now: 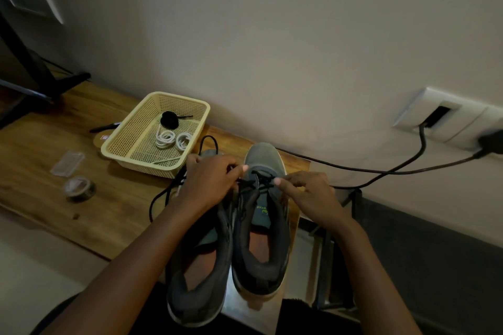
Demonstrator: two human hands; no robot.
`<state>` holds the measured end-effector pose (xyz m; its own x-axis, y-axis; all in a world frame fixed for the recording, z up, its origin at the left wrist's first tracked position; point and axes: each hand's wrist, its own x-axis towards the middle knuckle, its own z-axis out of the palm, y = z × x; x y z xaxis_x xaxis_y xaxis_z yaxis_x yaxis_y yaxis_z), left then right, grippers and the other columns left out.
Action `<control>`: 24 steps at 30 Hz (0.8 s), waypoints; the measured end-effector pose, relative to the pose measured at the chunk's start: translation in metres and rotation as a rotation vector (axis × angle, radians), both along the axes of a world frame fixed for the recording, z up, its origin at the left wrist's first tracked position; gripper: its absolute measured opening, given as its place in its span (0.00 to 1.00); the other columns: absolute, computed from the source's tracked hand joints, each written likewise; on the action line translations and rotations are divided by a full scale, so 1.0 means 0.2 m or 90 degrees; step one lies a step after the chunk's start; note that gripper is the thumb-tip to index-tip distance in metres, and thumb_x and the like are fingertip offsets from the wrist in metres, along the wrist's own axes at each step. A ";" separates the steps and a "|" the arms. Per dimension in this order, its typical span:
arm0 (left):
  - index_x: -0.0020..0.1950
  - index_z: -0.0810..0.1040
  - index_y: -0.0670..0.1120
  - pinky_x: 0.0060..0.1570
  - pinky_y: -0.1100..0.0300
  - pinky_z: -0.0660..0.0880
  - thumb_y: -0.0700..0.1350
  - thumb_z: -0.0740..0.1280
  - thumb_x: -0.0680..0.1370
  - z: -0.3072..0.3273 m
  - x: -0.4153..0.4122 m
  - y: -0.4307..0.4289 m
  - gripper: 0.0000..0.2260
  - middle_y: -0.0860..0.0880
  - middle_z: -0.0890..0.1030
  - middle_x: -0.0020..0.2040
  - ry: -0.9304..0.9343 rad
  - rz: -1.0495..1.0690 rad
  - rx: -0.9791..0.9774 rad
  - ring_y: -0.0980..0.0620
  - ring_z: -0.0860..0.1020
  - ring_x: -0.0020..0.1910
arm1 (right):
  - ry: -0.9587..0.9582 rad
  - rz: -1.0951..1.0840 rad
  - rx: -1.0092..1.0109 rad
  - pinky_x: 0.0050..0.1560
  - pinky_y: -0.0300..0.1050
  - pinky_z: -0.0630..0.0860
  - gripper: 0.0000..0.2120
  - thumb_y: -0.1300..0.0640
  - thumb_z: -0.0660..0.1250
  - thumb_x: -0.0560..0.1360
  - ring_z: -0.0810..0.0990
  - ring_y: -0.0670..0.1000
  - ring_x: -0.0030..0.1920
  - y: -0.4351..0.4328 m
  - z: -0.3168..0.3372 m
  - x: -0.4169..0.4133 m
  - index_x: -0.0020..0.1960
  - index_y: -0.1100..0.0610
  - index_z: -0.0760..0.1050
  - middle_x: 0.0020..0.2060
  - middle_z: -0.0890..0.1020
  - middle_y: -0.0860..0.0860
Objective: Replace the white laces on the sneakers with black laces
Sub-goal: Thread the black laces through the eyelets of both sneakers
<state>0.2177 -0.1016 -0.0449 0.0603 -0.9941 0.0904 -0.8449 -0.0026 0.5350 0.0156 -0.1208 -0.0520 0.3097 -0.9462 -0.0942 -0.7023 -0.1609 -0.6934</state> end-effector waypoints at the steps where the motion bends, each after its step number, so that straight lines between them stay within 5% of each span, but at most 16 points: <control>1: 0.45 0.78 0.56 0.44 0.58 0.50 0.55 0.61 0.79 0.00 -0.01 0.00 0.09 0.56 0.81 0.36 -0.019 0.009 0.009 0.57 0.75 0.46 | -0.010 -0.027 -0.016 0.56 0.60 0.72 0.25 0.27 0.57 0.66 0.76 0.56 0.55 -0.01 -0.01 0.00 0.35 0.47 0.79 0.43 0.82 0.43; 3: 0.48 0.79 0.56 0.48 0.57 0.52 0.55 0.65 0.77 -0.02 -0.02 0.01 0.06 0.57 0.80 0.41 -0.046 -0.002 0.059 0.57 0.74 0.50 | -0.002 -0.086 -0.045 0.56 0.60 0.72 0.13 0.41 0.64 0.71 0.76 0.57 0.55 -0.03 -0.01 0.00 0.31 0.45 0.74 0.44 0.82 0.46; 5: 0.49 0.79 0.57 0.52 0.54 0.55 0.54 0.66 0.77 -0.03 -0.03 0.01 0.04 0.57 0.80 0.48 -0.078 -0.014 0.088 0.55 0.73 0.55 | -0.003 -0.121 -0.064 0.57 0.59 0.72 0.12 0.51 0.67 0.72 0.75 0.57 0.55 -0.03 -0.02 0.00 0.31 0.45 0.71 0.45 0.82 0.49; 9: 0.47 0.72 0.55 0.60 0.50 0.58 0.55 0.58 0.80 -0.03 -0.04 -0.01 0.07 0.51 0.70 0.59 -0.134 -0.019 0.145 0.48 0.63 0.64 | 0.035 -0.112 -0.058 0.60 0.54 0.68 0.04 0.56 0.65 0.75 0.69 0.54 0.60 -0.03 -0.04 0.03 0.42 0.52 0.77 0.51 0.80 0.50; 13: 0.44 0.72 0.53 0.70 0.48 0.54 0.51 0.53 0.83 0.04 -0.03 -0.03 0.12 0.49 0.69 0.60 0.195 0.012 0.139 0.48 0.63 0.67 | -0.031 -0.091 -0.127 0.58 0.51 0.67 0.03 0.59 0.67 0.75 0.73 0.56 0.56 -0.02 -0.02 0.12 0.43 0.54 0.79 0.48 0.81 0.51; 16: 0.47 0.74 0.50 0.63 0.56 0.62 0.50 0.54 0.83 0.13 -0.05 -0.01 0.11 0.50 0.71 0.54 0.438 0.039 0.039 0.50 0.69 0.63 | -0.176 -0.063 -0.153 0.61 0.58 0.69 0.05 0.61 0.67 0.75 0.77 0.53 0.54 -0.02 0.07 0.20 0.46 0.55 0.81 0.47 0.81 0.49; 20: 0.59 0.76 0.50 0.64 0.52 0.67 0.49 0.54 0.83 0.25 -0.07 0.02 0.12 0.53 0.74 0.46 0.608 0.013 -0.002 0.50 0.74 0.58 | -0.245 -0.020 -0.137 0.62 0.60 0.69 0.05 0.54 0.70 0.72 0.74 0.55 0.59 -0.02 0.18 0.31 0.46 0.44 0.78 0.52 0.80 0.47; 24: 0.42 0.75 0.49 0.65 0.50 0.67 0.49 0.54 0.80 0.35 -0.04 0.04 0.13 0.52 0.79 0.53 0.676 -0.005 -0.104 0.49 0.74 0.62 | -0.199 -0.115 -0.194 0.60 0.59 0.69 0.04 0.55 0.72 0.72 0.73 0.59 0.58 -0.04 0.20 0.31 0.40 0.48 0.78 0.45 0.78 0.46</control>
